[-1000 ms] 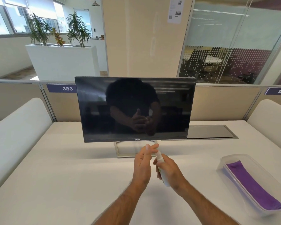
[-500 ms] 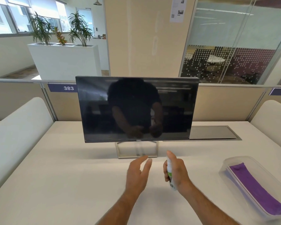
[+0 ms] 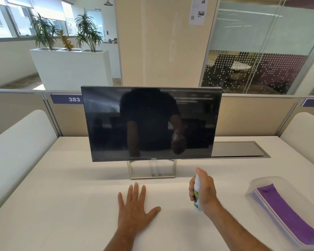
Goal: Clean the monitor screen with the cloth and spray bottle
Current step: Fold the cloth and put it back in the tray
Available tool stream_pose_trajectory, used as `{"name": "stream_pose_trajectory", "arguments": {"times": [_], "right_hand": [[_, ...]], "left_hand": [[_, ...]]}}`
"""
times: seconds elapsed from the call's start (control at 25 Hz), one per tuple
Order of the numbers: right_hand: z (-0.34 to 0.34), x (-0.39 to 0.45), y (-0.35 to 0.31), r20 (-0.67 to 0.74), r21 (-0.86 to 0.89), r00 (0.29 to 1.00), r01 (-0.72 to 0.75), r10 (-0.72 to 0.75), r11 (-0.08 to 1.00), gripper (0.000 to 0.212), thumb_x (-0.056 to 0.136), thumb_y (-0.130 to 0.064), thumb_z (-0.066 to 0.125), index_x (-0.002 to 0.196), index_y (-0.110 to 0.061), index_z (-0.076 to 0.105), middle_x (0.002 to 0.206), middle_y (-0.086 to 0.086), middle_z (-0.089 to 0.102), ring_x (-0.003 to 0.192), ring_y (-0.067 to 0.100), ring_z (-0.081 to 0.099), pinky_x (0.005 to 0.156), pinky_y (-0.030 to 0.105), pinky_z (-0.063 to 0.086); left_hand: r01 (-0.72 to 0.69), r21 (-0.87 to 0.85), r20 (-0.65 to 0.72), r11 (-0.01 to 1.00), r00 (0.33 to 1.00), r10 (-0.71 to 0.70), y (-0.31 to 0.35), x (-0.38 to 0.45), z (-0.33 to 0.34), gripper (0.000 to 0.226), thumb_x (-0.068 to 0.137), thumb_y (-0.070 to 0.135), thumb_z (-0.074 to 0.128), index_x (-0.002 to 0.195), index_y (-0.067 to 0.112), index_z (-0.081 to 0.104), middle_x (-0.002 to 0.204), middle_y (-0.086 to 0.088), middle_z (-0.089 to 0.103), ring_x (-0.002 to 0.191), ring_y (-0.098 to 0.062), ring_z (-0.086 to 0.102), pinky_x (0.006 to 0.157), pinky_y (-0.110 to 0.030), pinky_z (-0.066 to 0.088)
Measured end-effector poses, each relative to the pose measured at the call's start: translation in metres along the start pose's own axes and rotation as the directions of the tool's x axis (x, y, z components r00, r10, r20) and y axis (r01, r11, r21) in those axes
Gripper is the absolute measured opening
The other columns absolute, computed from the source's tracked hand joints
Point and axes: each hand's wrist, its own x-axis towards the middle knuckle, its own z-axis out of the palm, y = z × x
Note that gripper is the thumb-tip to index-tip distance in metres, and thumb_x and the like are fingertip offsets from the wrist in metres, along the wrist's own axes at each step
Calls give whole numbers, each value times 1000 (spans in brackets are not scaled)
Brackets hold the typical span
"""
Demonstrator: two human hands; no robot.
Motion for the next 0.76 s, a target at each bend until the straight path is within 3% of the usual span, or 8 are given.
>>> {"name": "stream_pose_trajectory", "arguments": {"times": [0.16, 0.28, 0.36, 0.4, 0.44, 0.56, 0.68, 0.76], "right_hand": [[-7, -2, -1, -4, -40, 1000, 28, -28, 999, 70, 93, -55, 28, 36, -15, 39, 41, 6, 39, 41, 19, 40, 49, 28, 34], [-8, -2, -5, -1, -123, 998, 60, -60, 991, 72, 102, -57, 28, 48, -11, 40, 47, 7, 39, 47, 22, 40, 54, 30, 35], [-14, -5, -11, 54, -197, 999, 16, -5, 980, 60, 102, -54, 34, 64, -9, 43, 60, 10, 41, 56, 28, 50, 68, 35, 45], [-17, -4, -17, 31, -151, 997, -70, 75, 986, 50, 104, -47, 39, 73, -8, 45, 67, 12, 43, 64, 30, 55, 78, 36, 48], [-22, -4, -21, 39, -100, 997, -63, 67, 993, 39, 105, -38, 42, 82, -8, 48, 74, 16, 48, 68, 30, 59, 80, 35, 49], [-48, 3, -32, -51, -48, 965, 253, -256, 966, 17, 105, -27, 45, 96, -18, 56, 89, 17, 69, 81, 32, 67, 72, 40, 55], [-82, 14, -39, -190, -219, 905, 338, -380, 915, 11, 104, -30, 48, 97, -27, 57, 100, 5, 73, 90, 27, 63, 75, 36, 49], [-107, 26, -45, -273, -307, 859, 348, -433, 886, 16, 102, -35, 51, 101, -21, 58, 97, 1, 71, 89, 30, 62, 74, 36, 47]], "left_hand": [[6, 5, 11, 1000, 1000, -6, 0, 0, -1, 110, 70, 94, 3, 159, 29, 5, 167, -1, -8, 153, -22, -11, 117, -57, -14], [4, 4, 3, 1000, 1000, -4, 0, 0, 0, 111, 70, 94, 2, 159, 29, 5, 167, -1, -7, 153, -23, -10, 117, -57, -13], [3, 6, 0, 1000, 1000, -3, -1, 1, 0, 111, 69, 95, 1, 159, 29, 5, 167, -1, -7, 153, -23, -10, 117, -57, -13], [3, 10, 2, 1000, 1000, -3, -1, 1, 0, 112, 69, 95, 0, 159, 29, 5, 167, -1, -8, 153, -22, -11, 117, -57, -13], [3, 16, 2, 1000, 1000, -3, -1, 1, 1, 112, 68, 95, -1, 159, 29, 4, 167, -1, -8, 153, -22, -11, 117, -57, -14], [2, 27, -9, 1000, 1000, -2, -2, 2, 3, 113, 68, 96, -4, 159, 30, 4, 168, -1, -7, 153, -21, -11, 117, -57, -13], [4, 35, -12, 999, 1000, -3, -3, 3, 5, 112, 68, 96, -5, 159, 31, 5, 168, 0, -6, 153, -21, -10, 117, -57, -13], [2, 27, -14, 1000, 1000, -1, -3, 3, 6, 112, 68, 96, -3, 159, 31, 6, 168, 0, -5, 153, -21, -9, 117, -57, -13]]}}
